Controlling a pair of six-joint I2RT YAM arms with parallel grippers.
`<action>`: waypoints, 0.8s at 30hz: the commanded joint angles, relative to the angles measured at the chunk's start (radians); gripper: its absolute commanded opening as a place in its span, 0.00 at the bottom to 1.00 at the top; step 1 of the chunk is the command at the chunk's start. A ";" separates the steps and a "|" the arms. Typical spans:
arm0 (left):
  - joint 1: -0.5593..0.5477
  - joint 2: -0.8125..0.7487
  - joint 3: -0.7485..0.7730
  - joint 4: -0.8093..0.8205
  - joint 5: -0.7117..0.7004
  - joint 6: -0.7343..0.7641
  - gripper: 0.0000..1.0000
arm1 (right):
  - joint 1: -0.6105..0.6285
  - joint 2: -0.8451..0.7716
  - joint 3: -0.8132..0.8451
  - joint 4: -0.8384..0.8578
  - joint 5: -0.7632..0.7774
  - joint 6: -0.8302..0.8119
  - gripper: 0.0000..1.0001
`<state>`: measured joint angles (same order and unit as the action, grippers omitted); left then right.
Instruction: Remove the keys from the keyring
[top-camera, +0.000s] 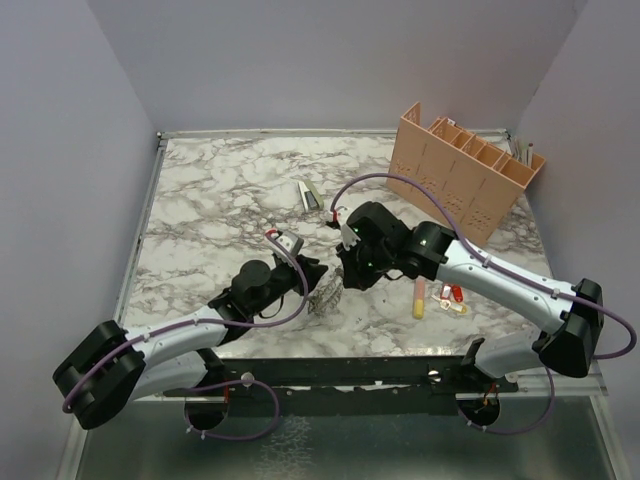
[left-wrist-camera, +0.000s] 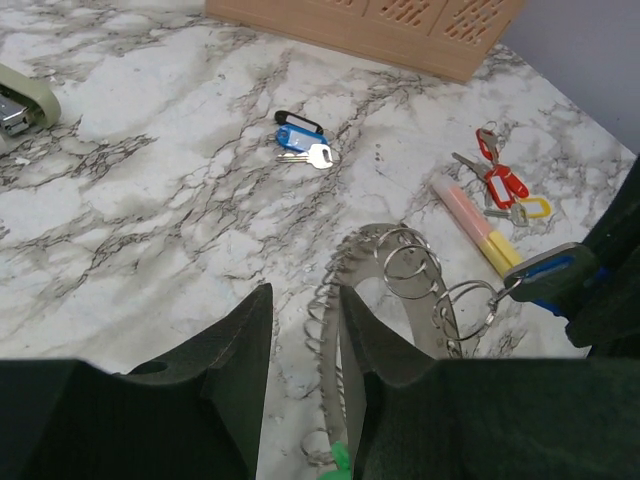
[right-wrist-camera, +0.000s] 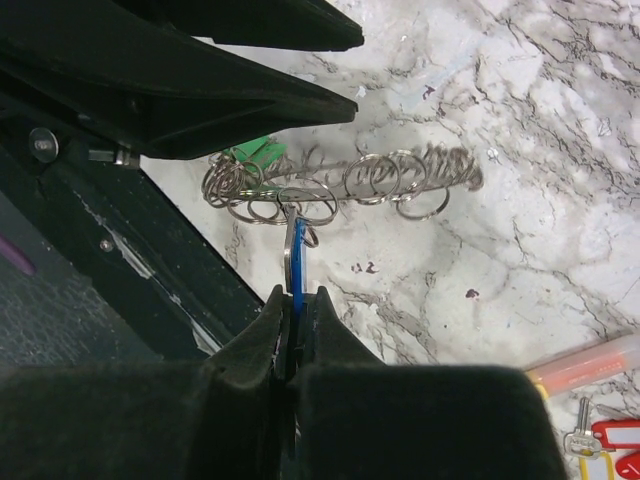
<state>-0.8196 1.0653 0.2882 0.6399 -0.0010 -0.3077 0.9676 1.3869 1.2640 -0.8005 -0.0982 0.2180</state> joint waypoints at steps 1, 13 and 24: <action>-0.002 -0.045 0.001 0.016 0.076 0.031 0.34 | 0.006 -0.035 -0.023 0.042 0.045 0.007 0.01; -0.005 -0.131 -0.057 0.115 0.243 0.075 0.31 | 0.006 -0.021 -0.022 0.063 0.070 0.049 0.00; -0.019 -0.107 -0.061 0.174 0.330 0.082 0.30 | 0.006 -0.002 -0.005 0.073 0.074 0.069 0.00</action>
<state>-0.8291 0.9466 0.2348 0.7677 0.2733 -0.2413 0.9676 1.3808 1.2327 -0.7776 -0.0422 0.2691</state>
